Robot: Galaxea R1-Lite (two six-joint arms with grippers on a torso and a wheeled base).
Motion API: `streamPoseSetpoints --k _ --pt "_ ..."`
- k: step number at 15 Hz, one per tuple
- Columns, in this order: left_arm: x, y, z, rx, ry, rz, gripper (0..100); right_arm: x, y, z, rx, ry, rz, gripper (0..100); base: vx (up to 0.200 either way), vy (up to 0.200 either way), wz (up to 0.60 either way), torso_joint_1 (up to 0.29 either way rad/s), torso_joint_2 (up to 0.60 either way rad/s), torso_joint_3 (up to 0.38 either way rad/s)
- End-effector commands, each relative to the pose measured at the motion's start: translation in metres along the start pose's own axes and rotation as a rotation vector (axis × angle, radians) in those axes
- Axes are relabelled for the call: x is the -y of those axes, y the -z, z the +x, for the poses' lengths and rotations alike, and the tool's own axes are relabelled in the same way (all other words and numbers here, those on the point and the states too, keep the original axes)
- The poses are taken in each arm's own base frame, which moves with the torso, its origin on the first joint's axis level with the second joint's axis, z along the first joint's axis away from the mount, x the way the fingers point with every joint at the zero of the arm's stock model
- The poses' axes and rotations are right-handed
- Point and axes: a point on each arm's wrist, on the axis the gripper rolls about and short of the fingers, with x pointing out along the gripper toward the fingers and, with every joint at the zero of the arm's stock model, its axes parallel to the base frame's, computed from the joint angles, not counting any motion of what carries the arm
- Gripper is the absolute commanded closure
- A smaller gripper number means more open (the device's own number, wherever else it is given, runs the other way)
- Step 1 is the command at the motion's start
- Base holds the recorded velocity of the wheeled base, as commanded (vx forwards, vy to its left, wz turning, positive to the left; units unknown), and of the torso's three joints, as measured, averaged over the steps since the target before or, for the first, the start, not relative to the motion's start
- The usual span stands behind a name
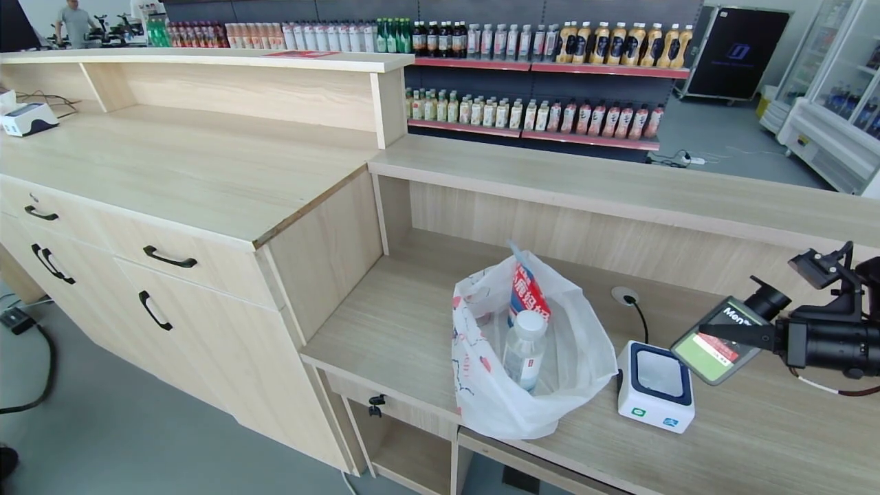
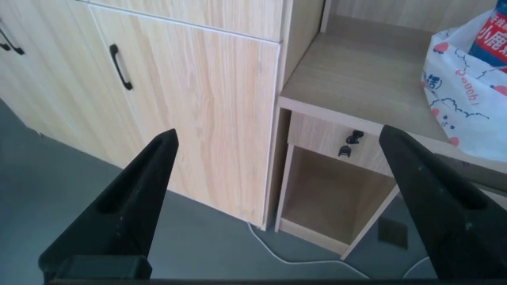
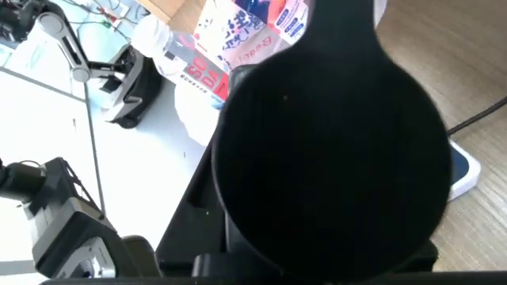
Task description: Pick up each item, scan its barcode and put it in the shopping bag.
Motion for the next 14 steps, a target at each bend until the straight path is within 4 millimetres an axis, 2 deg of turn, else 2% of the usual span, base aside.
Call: streamPoseSetpoints --k 1,5,14 --pt "0.0 0.0 0.0 0.001 0.0 0.0 0 0.014 0.008 0.014 -0.018 -0.022 0.006 100 0.0 0.0 0.0 0.0 0.0 0.0" --pt "0.0 0.0 0.0 0.001 0.0 -0.002 0 0.017 0.014 0.027 -0.032 -0.051 -0.063 100 0.0 0.0 0.0 0.0 0.0 0.0" --pt "0.0 0.0 0.0 0.001 0.0 0.0 0 0.027 0.023 0.037 -0.042 -0.062 -0.113 100 0.0 0.0 0.0 0.0 0.0 0.0"
